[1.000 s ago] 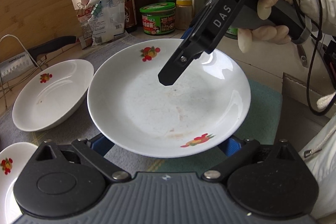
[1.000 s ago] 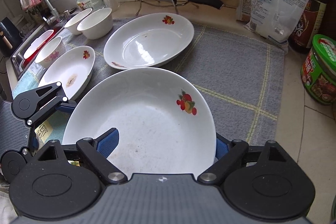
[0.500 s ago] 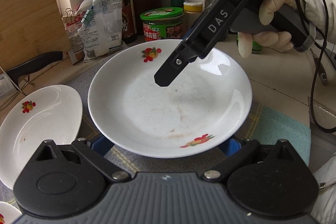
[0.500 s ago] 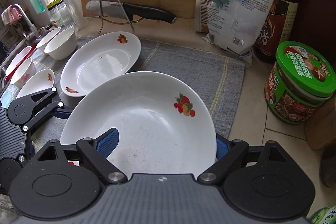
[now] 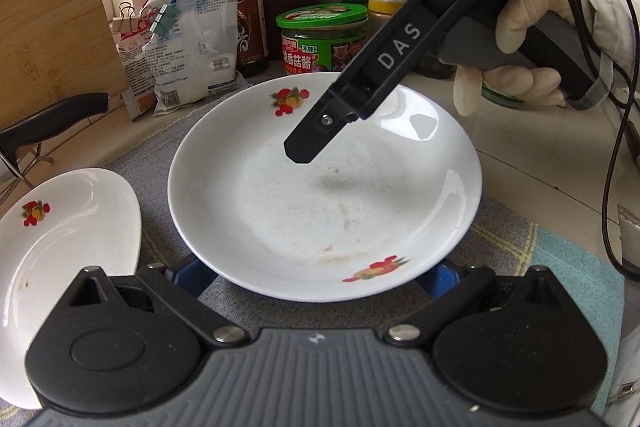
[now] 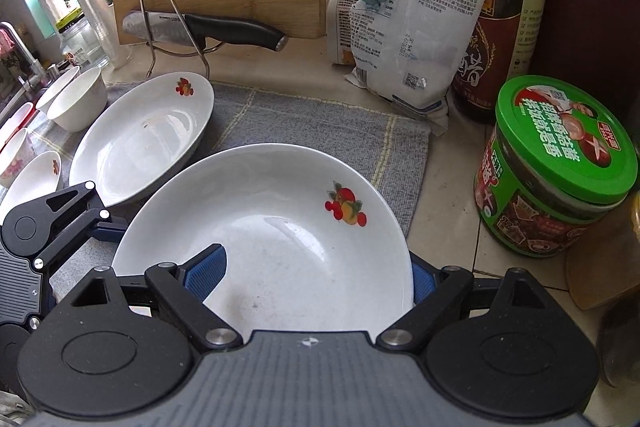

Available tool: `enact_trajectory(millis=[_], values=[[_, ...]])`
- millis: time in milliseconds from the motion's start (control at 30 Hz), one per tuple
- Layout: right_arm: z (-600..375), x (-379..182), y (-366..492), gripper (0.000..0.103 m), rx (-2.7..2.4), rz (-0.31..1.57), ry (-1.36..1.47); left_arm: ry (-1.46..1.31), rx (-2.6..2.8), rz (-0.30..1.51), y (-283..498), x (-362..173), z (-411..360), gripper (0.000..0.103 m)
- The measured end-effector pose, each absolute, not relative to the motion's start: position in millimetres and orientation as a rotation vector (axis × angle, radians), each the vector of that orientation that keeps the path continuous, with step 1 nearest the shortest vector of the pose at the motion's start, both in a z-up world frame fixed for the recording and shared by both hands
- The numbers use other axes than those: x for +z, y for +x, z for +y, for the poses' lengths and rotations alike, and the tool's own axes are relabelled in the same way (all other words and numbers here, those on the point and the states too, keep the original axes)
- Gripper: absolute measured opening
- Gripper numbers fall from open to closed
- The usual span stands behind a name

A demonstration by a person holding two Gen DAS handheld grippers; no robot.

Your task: Organize plates and bowls

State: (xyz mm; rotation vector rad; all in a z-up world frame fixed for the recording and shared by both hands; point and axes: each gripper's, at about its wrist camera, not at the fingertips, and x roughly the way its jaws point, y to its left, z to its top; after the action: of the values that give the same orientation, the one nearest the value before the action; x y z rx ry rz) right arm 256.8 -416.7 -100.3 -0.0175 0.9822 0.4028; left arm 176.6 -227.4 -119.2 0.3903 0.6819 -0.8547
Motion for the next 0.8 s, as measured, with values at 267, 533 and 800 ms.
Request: enact_trajectory(millis=[267, 533, 800], values=[[-418.2, -104.4, 260.7, 0.094, 0.399, 0.987, -0.011, 0.384, -0.823, 0.696, 182.7, -120.4, -226.8, 0.101], [-417.6, -108.4, 263.4, 0.096, 0.397, 1.002, -0.004, 0.404, -0.817, 0.675, 178.5, -119.9, -229.2, 0.101], [-411.6, -96.3, 255.2, 0.103, 0.362, 0.934, -0.056, 0.39, -0.781, 0.649, 163.2, -113.6, -223.4, 0.102]])
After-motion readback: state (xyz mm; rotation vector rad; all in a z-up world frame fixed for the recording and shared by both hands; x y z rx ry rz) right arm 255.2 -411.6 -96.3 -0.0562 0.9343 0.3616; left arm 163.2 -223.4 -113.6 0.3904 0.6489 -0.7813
